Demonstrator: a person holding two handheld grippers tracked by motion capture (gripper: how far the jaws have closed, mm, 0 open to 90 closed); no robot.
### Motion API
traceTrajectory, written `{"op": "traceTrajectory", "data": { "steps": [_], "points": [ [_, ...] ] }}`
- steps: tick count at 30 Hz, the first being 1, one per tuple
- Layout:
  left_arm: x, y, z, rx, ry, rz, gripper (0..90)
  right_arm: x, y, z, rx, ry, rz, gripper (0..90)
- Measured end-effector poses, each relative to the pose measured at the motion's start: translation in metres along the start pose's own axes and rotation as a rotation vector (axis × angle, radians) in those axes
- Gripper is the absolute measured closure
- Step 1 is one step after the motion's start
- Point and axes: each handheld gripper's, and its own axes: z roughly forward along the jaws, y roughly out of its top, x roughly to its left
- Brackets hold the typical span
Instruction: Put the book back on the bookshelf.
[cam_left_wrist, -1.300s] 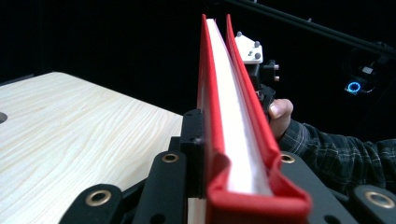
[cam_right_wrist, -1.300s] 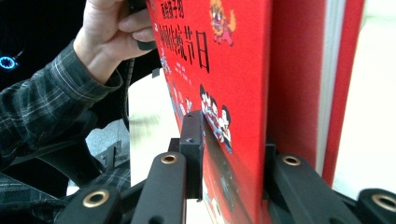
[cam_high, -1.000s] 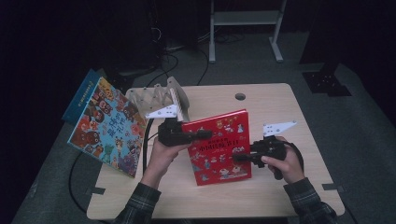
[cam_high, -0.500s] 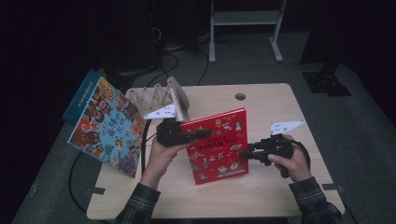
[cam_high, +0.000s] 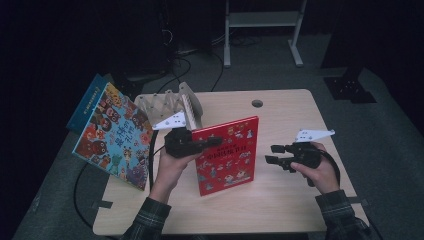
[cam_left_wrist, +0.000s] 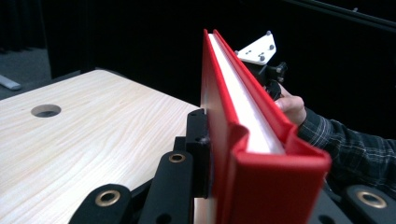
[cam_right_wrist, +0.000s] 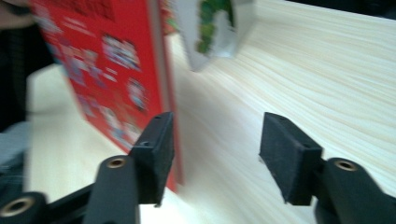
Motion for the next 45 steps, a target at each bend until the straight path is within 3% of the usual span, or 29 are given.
{"op": "traceTrajectory", "data": {
  "steps": [2,7,11,23,28,34,39,45],
  "points": [
    [-0.001,0.000,-0.001,0.007,0.012,-0.002,79.6,-0.005,-0.003,-0.001,0.015,-0.051,-0.015,38.6],
    [-0.001,0.000,-0.006,0.017,0.044,-0.007,79.6,-0.018,-0.016,-0.001,0.028,-0.149,0.026,28.9],
    [0.000,0.000,-0.011,0.011,0.057,-0.012,79.6,-0.033,-0.030,0.001,0.072,-0.230,0.054,25.0],
    [0.001,0.003,-0.035,-0.009,0.119,-0.017,79.6,-0.061,-0.059,0.008,0.196,-0.408,0.118,23.1],
    [0.001,0.004,-0.048,-0.023,0.144,-0.024,79.6,-0.068,-0.065,0.011,0.236,-0.440,0.134,20.7],
    [0.002,0.004,-0.065,-0.038,0.172,-0.034,79.6,-0.069,-0.067,0.013,0.237,-0.475,0.111,15.0],
    [0.001,0.005,-0.077,-0.051,0.193,-0.039,79.6,-0.071,-0.070,0.016,0.205,-0.473,0.100,10.3],
    [0.000,0.005,-0.094,-0.066,0.230,-0.050,79.6,-0.070,-0.070,0.016,0.205,-0.482,0.107,10.0]
  ]
}}
